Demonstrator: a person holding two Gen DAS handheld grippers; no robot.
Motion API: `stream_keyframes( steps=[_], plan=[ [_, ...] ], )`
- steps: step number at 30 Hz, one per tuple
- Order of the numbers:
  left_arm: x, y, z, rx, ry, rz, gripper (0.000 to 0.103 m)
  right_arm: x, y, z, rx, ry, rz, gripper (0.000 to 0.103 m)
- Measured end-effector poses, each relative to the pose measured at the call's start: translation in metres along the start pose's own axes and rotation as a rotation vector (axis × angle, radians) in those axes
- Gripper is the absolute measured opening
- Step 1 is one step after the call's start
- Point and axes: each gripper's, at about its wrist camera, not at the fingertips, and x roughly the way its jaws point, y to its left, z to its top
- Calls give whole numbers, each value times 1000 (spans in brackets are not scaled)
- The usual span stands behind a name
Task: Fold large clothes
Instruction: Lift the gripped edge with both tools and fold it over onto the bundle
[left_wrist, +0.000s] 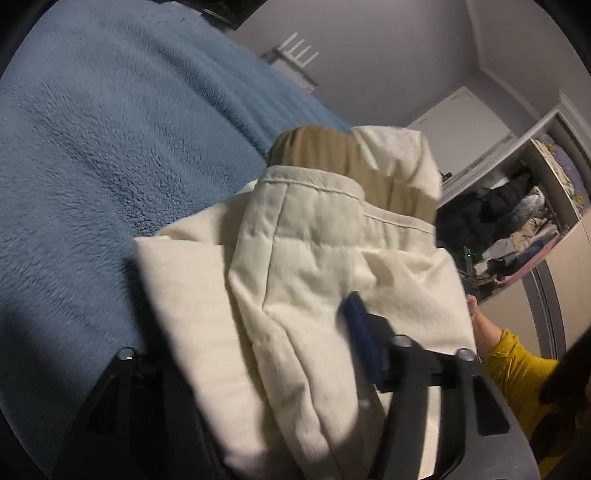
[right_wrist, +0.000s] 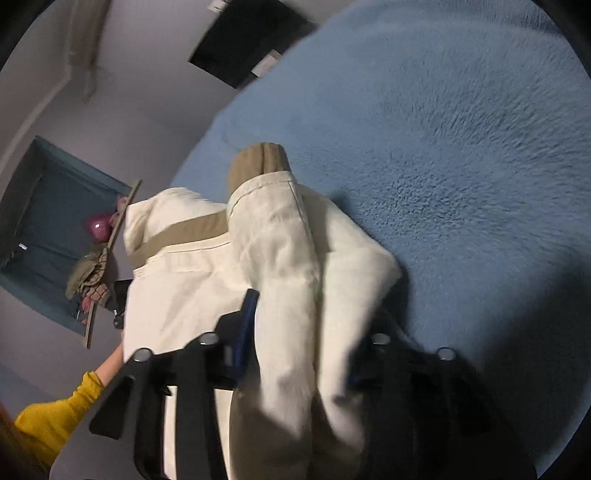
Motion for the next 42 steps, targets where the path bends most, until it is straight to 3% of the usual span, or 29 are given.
stream_keyframes(
  steps=[1, 3, 5, 7, 11, 16, 21, 34, 42],
  plan=[
    [5, -2, 2, -3, 2, 17, 63, 3, 1, 2, 0, -2, -16, 43],
    [4, -8, 2, 30, -11, 55, 55, 1, 9, -1, -42, -12, -57, 39],
    [-1, -20, 0, 63, -43, 86, 31, -2, 21, -5, -81, -37, -92, 29],
    [-5, -32, -2, 81, -49, 120, 22, -8, 32, -9, -103, -64, -124, 19],
    [-11, -57, -1, 134, -18, 201, 15, -21, 58, -19, -166, -104, -237, 14],
    [-14, -98, 2, 191, -8, 322, 12, -39, 89, -35, -225, -152, -345, 11],
    [-36, -134, -3, 207, -43, 355, 12, -65, 110, -48, -235, -206, -383, 9],
    [-130, -228, -45, 264, -151, 312, 11, -154, 200, -117, -330, -302, -360, 8],
    [-160, -252, -67, 305, -147, 270, 11, -224, 234, -199, -336, -296, -302, 8]
  ],
)
